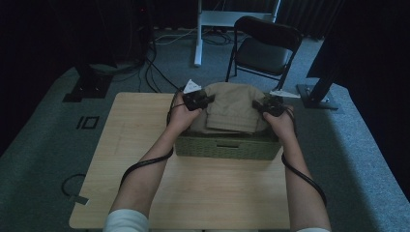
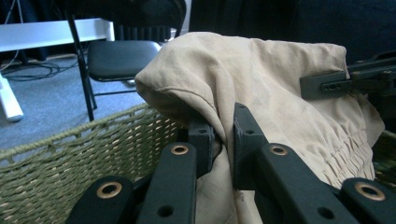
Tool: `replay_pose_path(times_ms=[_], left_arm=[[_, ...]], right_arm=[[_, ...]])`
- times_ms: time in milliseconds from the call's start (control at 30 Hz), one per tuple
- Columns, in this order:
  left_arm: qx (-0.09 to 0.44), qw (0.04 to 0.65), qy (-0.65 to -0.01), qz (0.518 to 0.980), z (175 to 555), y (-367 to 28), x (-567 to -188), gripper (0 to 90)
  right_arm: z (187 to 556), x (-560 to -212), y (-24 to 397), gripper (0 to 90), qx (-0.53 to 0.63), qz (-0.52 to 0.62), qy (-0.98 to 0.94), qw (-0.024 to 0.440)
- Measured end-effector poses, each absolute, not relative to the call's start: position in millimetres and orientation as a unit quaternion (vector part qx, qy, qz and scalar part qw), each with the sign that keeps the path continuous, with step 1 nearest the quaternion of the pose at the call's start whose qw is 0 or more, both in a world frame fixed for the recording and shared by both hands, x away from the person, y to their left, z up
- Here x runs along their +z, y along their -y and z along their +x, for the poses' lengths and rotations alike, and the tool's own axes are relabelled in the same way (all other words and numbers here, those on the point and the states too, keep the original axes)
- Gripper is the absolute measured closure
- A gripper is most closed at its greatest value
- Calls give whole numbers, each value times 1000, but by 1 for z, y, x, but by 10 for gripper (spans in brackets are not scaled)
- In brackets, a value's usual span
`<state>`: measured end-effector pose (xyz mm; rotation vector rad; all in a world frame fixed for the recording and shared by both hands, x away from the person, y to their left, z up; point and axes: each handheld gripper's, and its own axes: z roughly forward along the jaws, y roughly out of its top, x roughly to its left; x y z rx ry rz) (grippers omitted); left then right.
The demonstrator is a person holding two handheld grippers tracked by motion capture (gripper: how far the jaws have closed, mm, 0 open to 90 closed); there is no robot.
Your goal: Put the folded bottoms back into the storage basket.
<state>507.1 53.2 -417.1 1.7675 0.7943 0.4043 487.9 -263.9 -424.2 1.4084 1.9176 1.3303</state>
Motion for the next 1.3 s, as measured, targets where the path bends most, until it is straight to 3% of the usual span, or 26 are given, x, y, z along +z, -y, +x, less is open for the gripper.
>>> replay_pose_path(times_ms=[267,833,900,967,1067,1167,1300], left_arm=[[151,532,-372,745,520,-49,-445,825],[134,442,-429,776,540,-38,-493,786],[134,437,-432,777,542,-39,-497,735],[138,426,-429,785,544,-38,-502,565],[142,404,-411,805,544,-36,-506,416],[146,404,-408,806,544,-36,-505,352],[157,408,-424,793,544,-40,-495,312]], right_arm=[[502,-450,256,805,438,520,-703,210],[520,-496,245,789,365,558,-726,169],[522,-497,244,725,362,561,-725,168],[524,-500,244,568,367,566,-721,157],[526,-505,243,432,356,556,-733,164],[527,-504,243,297,352,541,-743,177],[527,-498,246,225,358,531,-744,193]])
